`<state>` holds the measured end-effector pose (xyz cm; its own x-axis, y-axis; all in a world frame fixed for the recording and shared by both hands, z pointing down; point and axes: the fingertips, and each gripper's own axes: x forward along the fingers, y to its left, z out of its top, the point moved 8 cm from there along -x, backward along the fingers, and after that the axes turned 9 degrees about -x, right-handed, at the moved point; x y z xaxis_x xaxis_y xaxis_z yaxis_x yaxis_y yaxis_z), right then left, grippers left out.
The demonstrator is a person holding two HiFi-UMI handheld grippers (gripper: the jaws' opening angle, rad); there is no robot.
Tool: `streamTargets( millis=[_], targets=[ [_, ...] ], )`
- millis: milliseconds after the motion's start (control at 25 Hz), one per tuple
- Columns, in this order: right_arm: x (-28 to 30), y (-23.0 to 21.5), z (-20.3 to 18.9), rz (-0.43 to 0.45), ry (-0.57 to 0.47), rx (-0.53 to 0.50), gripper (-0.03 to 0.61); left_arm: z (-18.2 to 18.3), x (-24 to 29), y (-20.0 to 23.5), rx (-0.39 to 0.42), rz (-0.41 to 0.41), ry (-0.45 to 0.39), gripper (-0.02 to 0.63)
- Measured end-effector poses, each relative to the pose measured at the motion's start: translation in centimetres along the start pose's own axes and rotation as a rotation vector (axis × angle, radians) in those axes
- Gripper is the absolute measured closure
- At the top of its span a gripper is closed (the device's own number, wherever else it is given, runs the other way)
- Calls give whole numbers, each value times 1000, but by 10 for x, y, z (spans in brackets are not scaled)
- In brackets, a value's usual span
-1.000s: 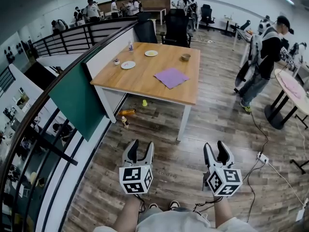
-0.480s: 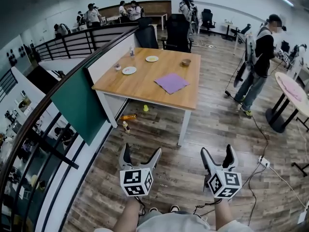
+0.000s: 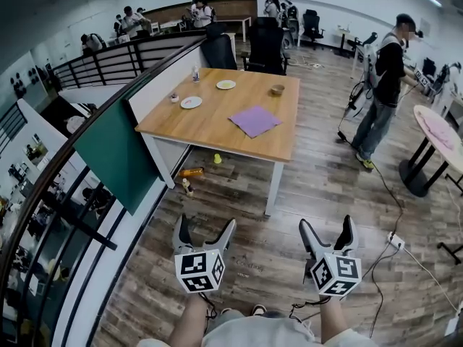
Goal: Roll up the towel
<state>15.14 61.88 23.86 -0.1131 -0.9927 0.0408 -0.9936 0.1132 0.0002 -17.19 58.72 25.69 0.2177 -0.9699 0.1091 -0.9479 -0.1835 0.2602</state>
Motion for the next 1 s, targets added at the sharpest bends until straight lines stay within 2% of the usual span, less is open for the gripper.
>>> streamTargets(
  millis=[240, 560, 800, 1000],
  targets=[
    [3, -21, -15, 29, 29, 32, 1, -17, 10, -7, -11, 36, 30, 60],
    [27, -38, -27, 43, 74, 46, 15, -20, 40, -13, -14, 47, 43, 60],
    [77, -44, -31, 34, 97, 38, 25, -18, 97, -2, -26, 32, 44, 60],
    [140, -57, -16, 25, 98, 11, 32, -6, 163, 10, -52, 11, 47, 60]
  ],
)
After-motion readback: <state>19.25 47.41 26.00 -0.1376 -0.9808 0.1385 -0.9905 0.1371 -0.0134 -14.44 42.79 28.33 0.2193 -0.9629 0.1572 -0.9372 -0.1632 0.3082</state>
